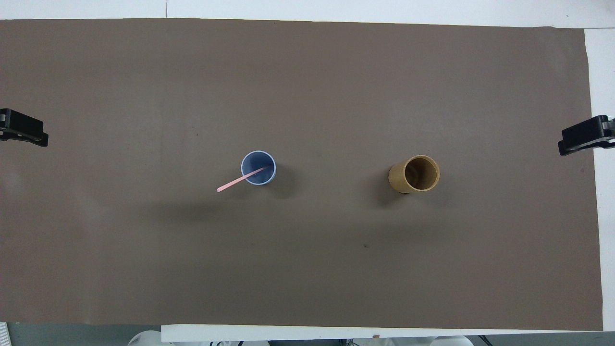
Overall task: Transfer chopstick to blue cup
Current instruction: 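Release the stick into the blue cup and return the right gripper to rest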
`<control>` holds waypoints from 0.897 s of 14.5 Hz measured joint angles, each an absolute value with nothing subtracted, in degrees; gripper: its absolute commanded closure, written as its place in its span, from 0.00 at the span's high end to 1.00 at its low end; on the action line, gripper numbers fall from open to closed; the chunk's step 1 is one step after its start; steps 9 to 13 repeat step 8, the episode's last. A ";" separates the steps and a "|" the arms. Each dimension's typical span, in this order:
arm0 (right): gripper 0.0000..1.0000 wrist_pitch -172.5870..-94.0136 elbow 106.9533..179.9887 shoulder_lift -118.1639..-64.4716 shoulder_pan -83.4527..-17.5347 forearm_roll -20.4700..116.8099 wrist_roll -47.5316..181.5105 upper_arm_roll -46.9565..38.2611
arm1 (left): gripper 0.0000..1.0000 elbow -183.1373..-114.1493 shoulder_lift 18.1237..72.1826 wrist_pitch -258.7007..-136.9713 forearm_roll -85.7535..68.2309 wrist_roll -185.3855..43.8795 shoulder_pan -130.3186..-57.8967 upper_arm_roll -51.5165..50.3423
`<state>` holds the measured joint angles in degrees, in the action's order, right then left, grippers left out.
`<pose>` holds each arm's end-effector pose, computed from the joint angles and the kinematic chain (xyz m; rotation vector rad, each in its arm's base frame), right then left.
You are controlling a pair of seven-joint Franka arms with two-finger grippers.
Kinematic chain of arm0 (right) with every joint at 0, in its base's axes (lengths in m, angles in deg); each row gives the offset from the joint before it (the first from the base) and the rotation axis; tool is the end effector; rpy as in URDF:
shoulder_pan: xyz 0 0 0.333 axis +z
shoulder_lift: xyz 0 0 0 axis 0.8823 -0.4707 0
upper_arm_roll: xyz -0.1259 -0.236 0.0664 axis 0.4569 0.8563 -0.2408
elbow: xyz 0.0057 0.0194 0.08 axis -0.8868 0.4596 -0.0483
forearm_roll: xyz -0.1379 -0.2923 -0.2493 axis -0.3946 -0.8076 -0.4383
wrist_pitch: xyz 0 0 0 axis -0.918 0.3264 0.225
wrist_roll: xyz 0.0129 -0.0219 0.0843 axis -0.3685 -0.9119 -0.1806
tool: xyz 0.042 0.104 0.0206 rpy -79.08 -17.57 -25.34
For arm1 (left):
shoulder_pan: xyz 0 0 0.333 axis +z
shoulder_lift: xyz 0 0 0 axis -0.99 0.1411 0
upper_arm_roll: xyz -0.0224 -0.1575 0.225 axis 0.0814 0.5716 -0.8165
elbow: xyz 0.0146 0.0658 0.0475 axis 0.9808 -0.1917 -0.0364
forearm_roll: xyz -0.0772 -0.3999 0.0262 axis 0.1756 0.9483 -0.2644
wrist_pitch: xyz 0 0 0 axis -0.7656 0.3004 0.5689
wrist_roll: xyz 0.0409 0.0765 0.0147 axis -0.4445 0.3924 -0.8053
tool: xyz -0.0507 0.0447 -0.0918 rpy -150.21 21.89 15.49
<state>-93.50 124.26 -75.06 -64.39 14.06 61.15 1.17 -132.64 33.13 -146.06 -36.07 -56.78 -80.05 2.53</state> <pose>0.5408 -0.0153 0.6167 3.0789 0.0232 -0.1591 0.5507 -0.0380 0.5659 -3.0940 0.0748 0.1196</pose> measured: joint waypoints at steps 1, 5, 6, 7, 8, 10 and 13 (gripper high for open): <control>0.99 -93.50 124.26 -75.06 -64.36 14.06 61.15 1.17 | 1.00 -132.64 33.13 -146.06 -36.07 -56.78 -80.05 2.53; 0.99 -93.40 124.27 -75.07 -64.36 14.22 61.15 1.21 | 1.00 -132.64 33.13 -146.06 -36.07 -56.78 -80.05 2.53; 0.99 -93.28 124.28 -75.08 -64.36 14.41 61.15 1.24 | 1.00 -132.64 33.13 -146.06 -36.07 -56.78 -80.05 2.53; 0.99 -93.16 124.28 -75.09 -64.36 14.70 61.15 1.30 | 1.00 -132.64 33.13 -146.06 -36.07 -56.78 -80.05 2.53; 0.99 -93.08 124.29 -75.09 -64.36 14.95 61.15 1.39 | 1.00 -132.64 33.13 -146.06 -36.07 -56.78 -80.05 2.53; 0.99 -93.08 124.29 -75.09 -64.36 14.95 61.15 1.39 | 1.00 -132.64 33.13 -146.06 -36.07 -56.78 -80.05 2.53; 0.99 -93.08 124.29 -75.09 -64.36 14.95 61.15 1.39 | 1.00 -132.64 33.13 -146.06 -36.07 -56.78 -80.05 2.53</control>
